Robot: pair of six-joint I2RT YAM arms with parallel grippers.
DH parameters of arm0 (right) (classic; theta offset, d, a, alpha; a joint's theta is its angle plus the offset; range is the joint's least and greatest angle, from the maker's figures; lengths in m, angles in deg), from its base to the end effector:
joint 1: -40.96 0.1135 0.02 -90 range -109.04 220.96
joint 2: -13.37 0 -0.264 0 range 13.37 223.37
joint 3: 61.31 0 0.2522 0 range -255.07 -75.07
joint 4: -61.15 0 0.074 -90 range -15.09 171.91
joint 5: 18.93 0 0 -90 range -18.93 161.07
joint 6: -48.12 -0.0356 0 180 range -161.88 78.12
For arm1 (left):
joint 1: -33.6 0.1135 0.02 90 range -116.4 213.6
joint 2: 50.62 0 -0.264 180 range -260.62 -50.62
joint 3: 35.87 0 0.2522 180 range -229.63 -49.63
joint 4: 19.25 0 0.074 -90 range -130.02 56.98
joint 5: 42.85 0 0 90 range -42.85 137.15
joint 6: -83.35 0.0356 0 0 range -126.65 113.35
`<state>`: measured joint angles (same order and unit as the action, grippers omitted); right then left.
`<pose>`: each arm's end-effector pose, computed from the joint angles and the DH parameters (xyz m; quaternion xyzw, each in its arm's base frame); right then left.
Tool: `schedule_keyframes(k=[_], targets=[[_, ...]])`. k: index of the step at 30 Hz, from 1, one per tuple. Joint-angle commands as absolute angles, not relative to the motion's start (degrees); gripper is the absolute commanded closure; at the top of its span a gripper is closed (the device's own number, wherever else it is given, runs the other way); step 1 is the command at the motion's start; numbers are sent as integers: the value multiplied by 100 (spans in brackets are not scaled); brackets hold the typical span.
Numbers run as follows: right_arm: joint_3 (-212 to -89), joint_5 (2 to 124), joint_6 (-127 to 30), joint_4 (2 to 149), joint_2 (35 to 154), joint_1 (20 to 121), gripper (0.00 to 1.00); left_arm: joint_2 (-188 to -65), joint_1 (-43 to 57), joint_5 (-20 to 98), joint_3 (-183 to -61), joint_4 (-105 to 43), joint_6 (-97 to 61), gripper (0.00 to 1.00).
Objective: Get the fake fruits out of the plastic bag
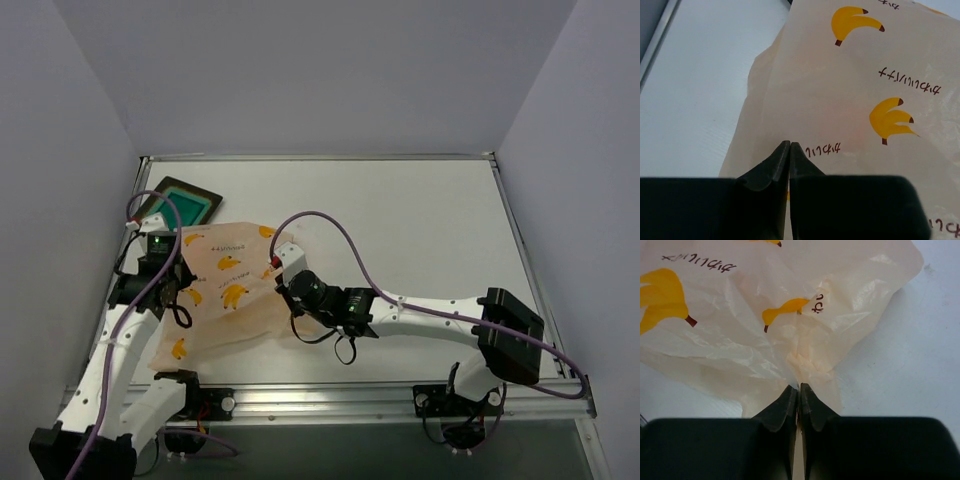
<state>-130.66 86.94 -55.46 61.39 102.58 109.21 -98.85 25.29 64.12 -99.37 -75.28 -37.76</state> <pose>0.1407 0.3263 0.2546 -0.3025 0.7575 0.2861 0.5029 0.1690 -0.0142 0.3063 -0.2380 0.8693 -0.0127 0.4331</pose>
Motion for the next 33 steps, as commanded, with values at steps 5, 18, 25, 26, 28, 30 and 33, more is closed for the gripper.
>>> schedule_keyframes(k=[5, 18, 25, 26, 28, 30, 33], targets=[[-12878, 8837, -5857, 5662, 9441, 10987, 100, -10669, 2745, 5603, -10034, -6466, -3776, 98], [-12438, 9269, -5972, 5452, 9265, 10987, 100, -10606, 3543, 5973, -10448, -7459, -3073, 25], [-12262, 8970, -6024, 5223, 9054, 10987, 100, -11837, 3668, 5252, -10649, -6827, -3170, 51], [-12192, 8935, -6051, 5145, 9036, 10978, 100, -11951, 3659, 4868, -10667, -6513, -3178, 61], [-12139, 8891, -6112, 5100, 8966, 10996, 100, -12119, 3633, 4541, -10658, -6012, -3301, 97], [-12051, 8891, -6139, 5082, 8879, 11004, 100, -12451, 3528, 4355, -10763, -5781, -3416, 98], [-12068, 8996, -6209, 5214, 8860, 11004, 100, -13153, 3019, 4284, -11369, -5578, -3460, 98]])
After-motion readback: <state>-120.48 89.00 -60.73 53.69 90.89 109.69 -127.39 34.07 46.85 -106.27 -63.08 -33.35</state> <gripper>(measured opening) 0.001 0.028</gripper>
